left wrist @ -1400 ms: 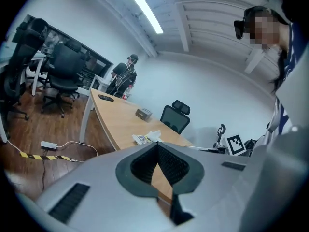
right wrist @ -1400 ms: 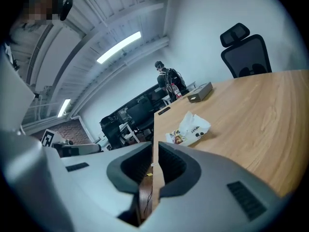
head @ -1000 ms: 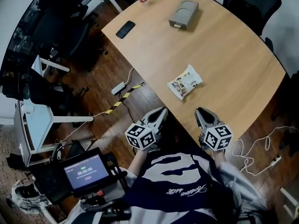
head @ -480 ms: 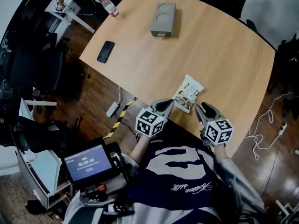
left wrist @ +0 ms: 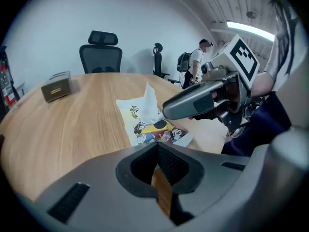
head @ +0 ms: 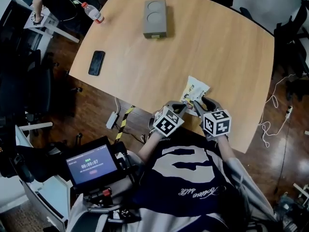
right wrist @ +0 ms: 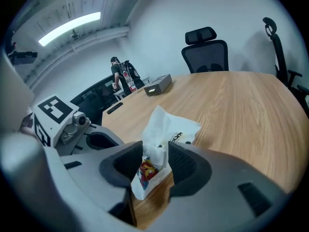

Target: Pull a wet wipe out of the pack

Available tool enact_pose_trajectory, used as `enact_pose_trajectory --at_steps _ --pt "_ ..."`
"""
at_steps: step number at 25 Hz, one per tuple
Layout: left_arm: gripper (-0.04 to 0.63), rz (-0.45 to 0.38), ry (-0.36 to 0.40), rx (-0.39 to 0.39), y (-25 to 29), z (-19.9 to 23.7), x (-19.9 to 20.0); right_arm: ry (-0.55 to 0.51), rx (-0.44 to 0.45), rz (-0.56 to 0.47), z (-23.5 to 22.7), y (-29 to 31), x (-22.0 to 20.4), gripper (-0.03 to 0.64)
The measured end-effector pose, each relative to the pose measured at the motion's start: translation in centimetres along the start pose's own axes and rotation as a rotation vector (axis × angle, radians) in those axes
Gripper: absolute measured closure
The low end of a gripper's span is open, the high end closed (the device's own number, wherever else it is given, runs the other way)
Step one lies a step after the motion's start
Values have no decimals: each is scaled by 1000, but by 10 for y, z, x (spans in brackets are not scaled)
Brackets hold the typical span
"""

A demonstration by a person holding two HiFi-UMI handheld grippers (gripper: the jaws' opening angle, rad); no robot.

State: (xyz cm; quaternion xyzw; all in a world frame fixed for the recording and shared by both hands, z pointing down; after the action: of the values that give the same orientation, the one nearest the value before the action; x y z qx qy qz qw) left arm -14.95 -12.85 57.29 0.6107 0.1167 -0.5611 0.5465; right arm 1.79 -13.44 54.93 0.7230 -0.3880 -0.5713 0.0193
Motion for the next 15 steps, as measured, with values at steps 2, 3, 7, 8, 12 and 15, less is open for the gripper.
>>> enact_pose_trajectory --at_steps 2,3,7,8,12,15 --pt "592 20 18 -20 4 -4 -2 9 -22 24 1 3 -6 463" --pt "592 26 21 -27 6 -4 -4 17 -32 31 2 4 -9 465" --pt "592 32 -24 -36 8 -5 -8 40 -51 7 2 1 -11 508" --pt "592 30 -45 -40 9 -4 -9 34 -55 0 3 0 -11 607" --pt "592 10 -93 -59 8 0 -8 13 -40 -7 8 -3 -9 607" --pt "592 7 -100 -57 9 -1 -10 57 -5 -21 10 -10 -6 607"
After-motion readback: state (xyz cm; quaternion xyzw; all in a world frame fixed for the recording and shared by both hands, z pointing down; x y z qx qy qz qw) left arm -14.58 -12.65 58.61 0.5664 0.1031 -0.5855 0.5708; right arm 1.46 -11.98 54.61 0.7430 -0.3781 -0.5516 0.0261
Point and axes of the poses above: the fingertips, and each gripper's own axes: y forward along the fingers, z to its left, x out of its top, the point moved 10 cm from there along -y, backward along the fingers, and after that the axes turned 15 degrees about -z, right-handed, at the moved point
